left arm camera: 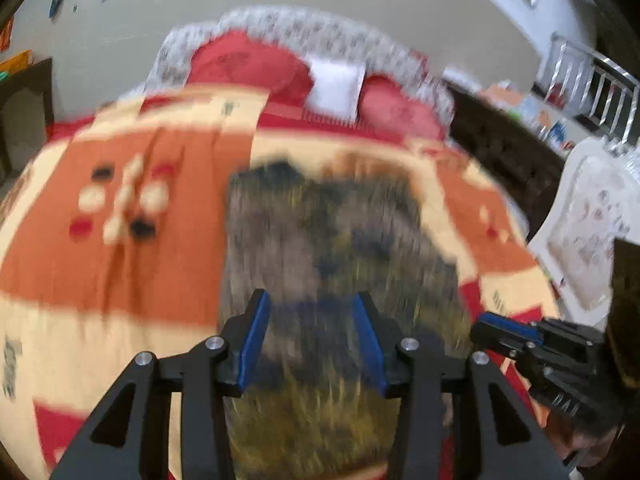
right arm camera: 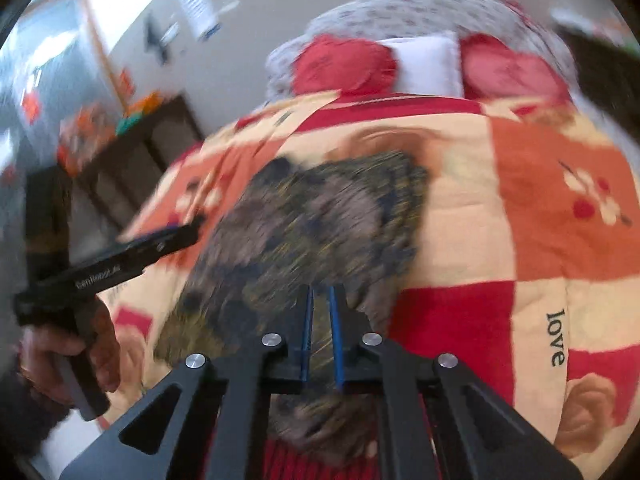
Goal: Fold small clothes
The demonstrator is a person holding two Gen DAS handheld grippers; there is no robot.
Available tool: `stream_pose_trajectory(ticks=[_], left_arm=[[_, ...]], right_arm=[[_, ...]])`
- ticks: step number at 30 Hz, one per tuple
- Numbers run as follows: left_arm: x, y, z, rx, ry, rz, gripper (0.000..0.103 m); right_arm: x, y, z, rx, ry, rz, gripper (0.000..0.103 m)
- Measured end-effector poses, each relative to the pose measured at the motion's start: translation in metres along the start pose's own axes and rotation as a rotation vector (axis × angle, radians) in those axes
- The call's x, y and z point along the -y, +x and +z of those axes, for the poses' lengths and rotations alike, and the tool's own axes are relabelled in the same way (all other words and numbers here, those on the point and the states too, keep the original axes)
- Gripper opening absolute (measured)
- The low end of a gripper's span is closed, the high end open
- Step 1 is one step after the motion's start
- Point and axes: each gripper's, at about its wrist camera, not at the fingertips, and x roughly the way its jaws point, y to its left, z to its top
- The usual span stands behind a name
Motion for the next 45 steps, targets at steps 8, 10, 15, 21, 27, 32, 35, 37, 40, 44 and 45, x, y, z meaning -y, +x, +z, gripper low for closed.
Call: stream_pose_trajectory(ticks=[8,10,15,21,27,32,35,37,40,44,45], left_arm=[[0.022,0.025,-0.052,-0.028,0.013,0.151,0.033],[0.026,0.026,-0.053,-0.024,0.024,0.176,0.033],[0.025,0.026,-0.056,0.005,0.046,0.192,0.033],[0.022,0.025,-0.057,0.012,0.041,0.181,0.033],[0.02,0.023,-0.058,0.018,0.029,0.163,0.033],[0.019,0.023,-0.058,0.02,0.024,0.159,0.033],[0.019,0.023,-0.058,0.02,0.027,0.162,0.033],[0.019,0.023,-0.058,0.02,0.027,0.162,0.033],[0.019,0.023,-0.059,0.021,0.026,0.161,0.033],[0.019,0.023,-0.059,0.021,0.025,0.159,0.033],[0.019,0.023,-0.059,0.022,0.024,0.158,0.033]], right_arm=[[0.013,0.032,-0.05,-0.102,0.049,-0.086,0.006],[0.013,0.031,-0.051,-0.098,0.042,-0.088,0.006],[0.011,0.025,-0.057,-0.08,0.027,-0.096,0.006],[0.007,0.026,-0.059,-0.07,0.015,-0.104,0.006],[0.015,0.025,-0.059,-0.062,0.053,-0.056,0.006],[0.02,0.025,-0.06,-0.059,0.082,-0.02,0.006],[0.02,0.025,-0.06,-0.058,0.077,-0.025,0.006],[0.019,0.025,-0.06,-0.057,0.066,-0.037,0.006],[0.017,0.025,-0.059,-0.055,0.056,-0.048,0.006],[0.016,0.024,-0.06,-0.053,0.05,-0.051,0.007],[0.016,0.024,-0.06,-0.052,0.049,-0.051,0.007]])
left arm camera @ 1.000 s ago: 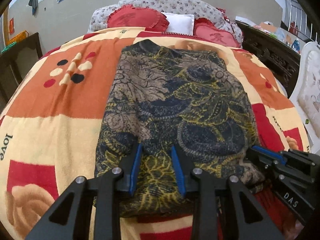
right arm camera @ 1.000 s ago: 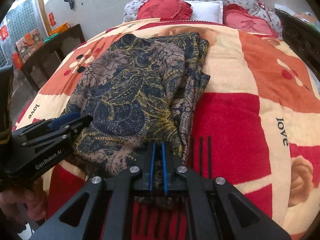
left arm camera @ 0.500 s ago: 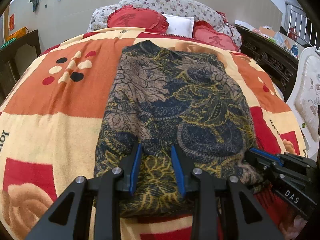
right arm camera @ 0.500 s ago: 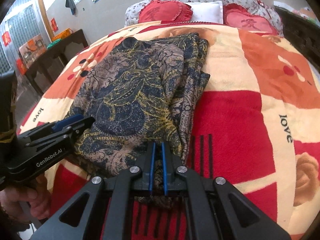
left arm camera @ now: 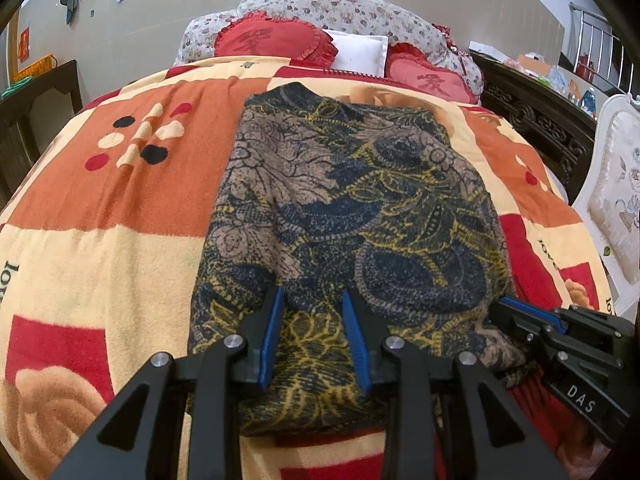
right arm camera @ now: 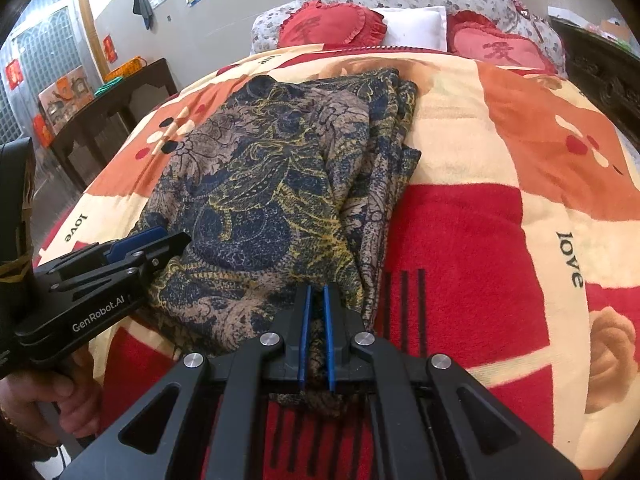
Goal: Fold small clothes
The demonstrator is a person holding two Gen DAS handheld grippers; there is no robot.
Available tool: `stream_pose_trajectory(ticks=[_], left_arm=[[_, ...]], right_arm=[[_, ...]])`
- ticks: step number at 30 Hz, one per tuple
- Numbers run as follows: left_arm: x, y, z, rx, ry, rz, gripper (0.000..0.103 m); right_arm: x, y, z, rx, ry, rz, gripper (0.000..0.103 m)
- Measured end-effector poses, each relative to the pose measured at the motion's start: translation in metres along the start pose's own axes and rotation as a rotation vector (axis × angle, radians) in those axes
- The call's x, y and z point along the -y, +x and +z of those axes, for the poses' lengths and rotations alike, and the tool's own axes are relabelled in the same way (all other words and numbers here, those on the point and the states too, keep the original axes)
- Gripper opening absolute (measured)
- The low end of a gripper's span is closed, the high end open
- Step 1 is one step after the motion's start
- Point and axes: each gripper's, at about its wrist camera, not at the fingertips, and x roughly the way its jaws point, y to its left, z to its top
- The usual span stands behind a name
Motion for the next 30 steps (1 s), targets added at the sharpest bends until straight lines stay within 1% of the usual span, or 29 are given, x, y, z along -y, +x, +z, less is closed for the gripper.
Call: stream_pose_trajectory(ticks=[3,7,8,9,12,13,14,15,16,17,19,20,21,22,24,25,26,27,28,29,30], left_arm=[[-0.003,-0.002,0.0,0.008,-0.012,-0.023,0.032],[-0.009,-0.004,0.001,0.014,-0.04,-0.061,0.032],[-0.008,-0.005,0.001,0.015,-0.039,-0.059,0.032],[-0.007,-0.005,0.001,0.017,-0.034,-0.055,0.032],[-0.007,-0.005,0.001,0.018,-0.038,-0.062,0.035],[-0.008,-0.007,0.002,0.022,-0.045,-0.075,0.039],[-0.008,-0.007,0.004,0.013,-0.042,-0.085,0.04],[-0.005,-0.009,0.01,-0.022,-0.008,-0.068,0.041],[-0.003,-0.012,0.017,-0.036,0.012,-0.053,0.046],[-0.002,-0.02,0.03,-0.005,0.019,-0.053,0.05],[-0.001,-0.033,0.056,0.083,0.032,-0.077,0.072],[-0.002,-0.034,0.073,0.116,0.034,-0.078,0.077],[-0.005,-0.029,0.093,0.13,0.018,-0.067,0.081],[-0.01,-0.017,0.111,0.12,-0.007,-0.061,0.082],[-0.018,0.016,0.139,0.064,-0.053,-0.041,0.081],[-0.023,0.04,0.149,0.029,-0.077,-0.027,0.08],[-0.025,0.054,0.151,0.004,-0.086,-0.015,0.076],[-0.026,0.07,0.149,-0.027,-0.086,0.01,0.07],[-0.025,0.087,0.141,-0.07,-0.079,0.03,0.07],[-0.024,0.103,0.128,-0.119,-0.058,0.049,0.07],[-0.021,0.107,0.12,-0.118,-0.04,0.068,0.071]], right_arm=[[-0.004,-0.001,0.0,0.0,-0.014,-0.011,0.008],[-0.017,-0.001,0.0,-0.003,-0.074,-0.077,0.01],[-0.018,-0.001,0.0,-0.004,-0.083,-0.084,0.01],[-0.018,-0.001,0.001,-0.006,-0.084,-0.082,0.01],[-0.008,-0.001,0.004,-0.022,-0.04,-0.033,0.01],[-0.004,-0.001,0.007,-0.042,-0.027,-0.013,0.01],[-0.002,-0.004,0.012,-0.053,-0.016,-0.003,0.01],[-0.001,-0.01,0.021,-0.035,-0.008,-0.001,0.01],[-0.003,-0.015,0.028,-0.006,-0.018,-0.007,0.01],[-0.006,-0.021,0.039,0.03,-0.041,-0.011,0.01],[-0.012,-0.024,0.064,0.083,-0.073,-0.015,0.01],[-0.014,-0.021,0.078,0.098,-0.074,-0.031,0.011],[-0.014,-0.017,0.09,0.11,-0.067,-0.05,0.011],[-0.014,-0.01,0.103,0.118,-0.055,-0.058,0.011],[-0.01,0.008,0.124,0.107,-0.019,-0.049,0.011],[-0.006,0.023,0.132,0.076,0.006,-0.046,0.011],[-0.001,0.038,0.137,0.037,0.026,-0.053,0.011],[0.006,0.052,0.139,0.007,0.037,-0.082,0.011],[0.014,0.067,0.135,-0.025,0.044,-0.122,0.011],[0.024,0.081,0.129,-0.071,0.055,-0.136,0.011],[0.031,0.088,0.121,-0.066,0.053,-0.105,0.011]])
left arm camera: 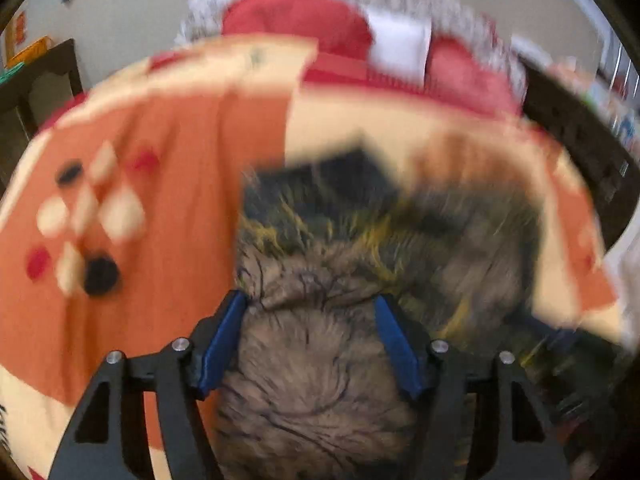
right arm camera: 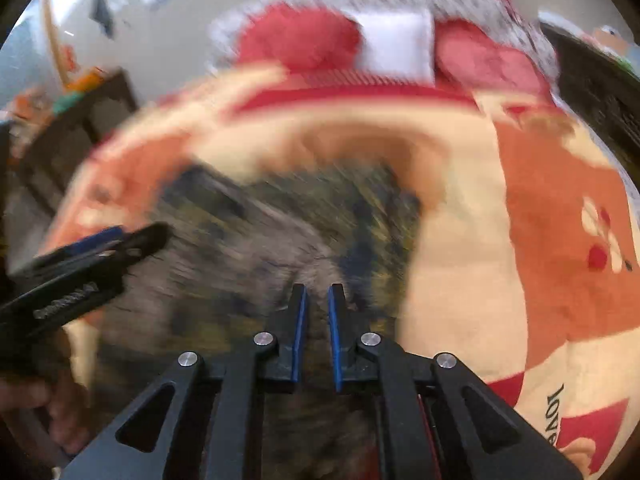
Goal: Fold small clothes
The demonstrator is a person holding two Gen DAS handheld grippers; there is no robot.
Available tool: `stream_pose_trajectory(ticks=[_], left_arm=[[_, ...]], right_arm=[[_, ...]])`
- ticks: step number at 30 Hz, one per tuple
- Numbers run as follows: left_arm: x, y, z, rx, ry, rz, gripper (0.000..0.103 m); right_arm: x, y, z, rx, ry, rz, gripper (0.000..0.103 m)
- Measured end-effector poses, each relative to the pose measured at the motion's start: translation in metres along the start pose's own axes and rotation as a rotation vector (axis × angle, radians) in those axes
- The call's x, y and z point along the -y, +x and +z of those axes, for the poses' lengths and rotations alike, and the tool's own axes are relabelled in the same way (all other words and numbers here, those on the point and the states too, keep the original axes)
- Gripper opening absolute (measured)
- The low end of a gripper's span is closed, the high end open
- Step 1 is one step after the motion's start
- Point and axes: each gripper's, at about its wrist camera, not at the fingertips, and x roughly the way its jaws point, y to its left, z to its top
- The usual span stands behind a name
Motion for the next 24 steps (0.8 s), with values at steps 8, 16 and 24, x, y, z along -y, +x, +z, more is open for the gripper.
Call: stream_pose_trajectory(ticks=[8,16,24], left_arm=[[-0.003,-0.026,0.043,0.121,-0.014,-0.035,0.074],[0.004,0.03,0.076,0.059,-0.02,0.005,0.071],[0.002,0.045,0.066,0.097,-0.036,0.034,0.079]], right_arm=[[-0.007,-0.025,0.027,0.063,-0.039,0.001,0.011],[-0.027,0.025,0.068,0.03,0.035,-0.112,0.016],[-0.02,0.034,0.046,0.112,0.025,-0.076,0.017]])
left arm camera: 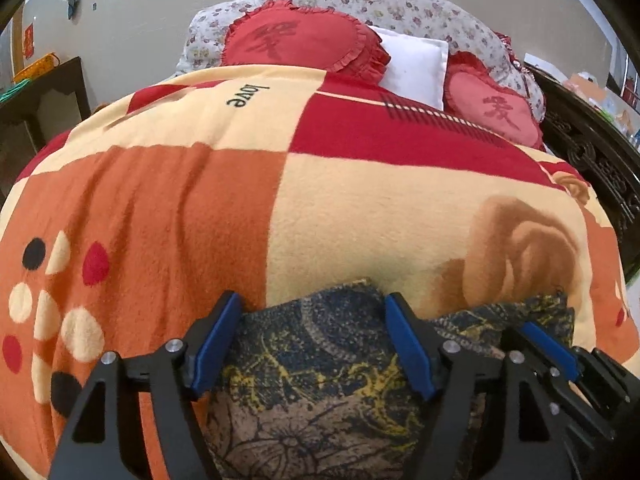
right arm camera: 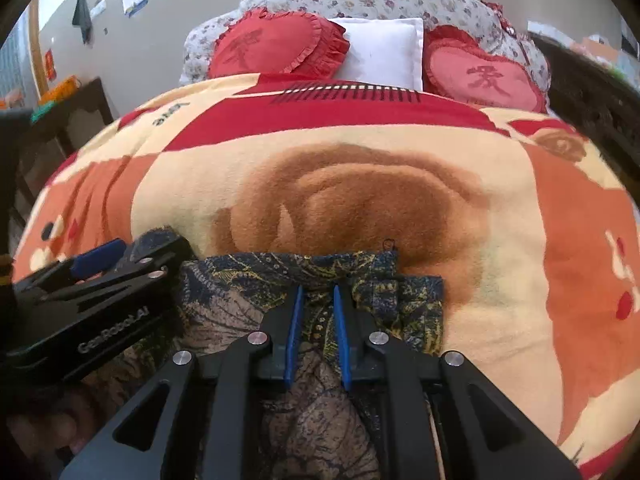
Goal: Fold small clothes
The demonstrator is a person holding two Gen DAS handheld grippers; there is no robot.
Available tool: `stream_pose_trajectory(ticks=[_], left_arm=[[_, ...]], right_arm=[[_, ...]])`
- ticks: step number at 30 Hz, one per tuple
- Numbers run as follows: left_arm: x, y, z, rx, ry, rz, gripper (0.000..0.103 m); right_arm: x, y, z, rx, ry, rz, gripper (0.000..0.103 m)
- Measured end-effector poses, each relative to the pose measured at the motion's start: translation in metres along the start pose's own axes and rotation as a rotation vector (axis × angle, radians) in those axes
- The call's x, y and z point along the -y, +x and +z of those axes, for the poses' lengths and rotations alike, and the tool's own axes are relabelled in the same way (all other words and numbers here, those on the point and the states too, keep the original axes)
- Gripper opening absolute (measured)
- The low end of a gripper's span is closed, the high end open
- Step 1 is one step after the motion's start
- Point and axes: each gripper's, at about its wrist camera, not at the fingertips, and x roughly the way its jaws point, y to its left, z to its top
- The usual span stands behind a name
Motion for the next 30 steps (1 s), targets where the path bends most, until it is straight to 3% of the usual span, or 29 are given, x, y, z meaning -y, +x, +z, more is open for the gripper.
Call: stream_pose_trajectory(ticks=[7,30], left_arm=[[-0.0018,0.001,-0.0004,-0.003,-0.004,0.006,0.082],[-0.0037,0.0029,0.0005,-0.009,-0.013,0.004,0.084]], right_arm=[[-0.0035,0.0031,0.0019,0.0,-0.026,-0.025,0.017],[0.0026,0.0037,0.0034,0.003,0.003,0.019,0.017]])
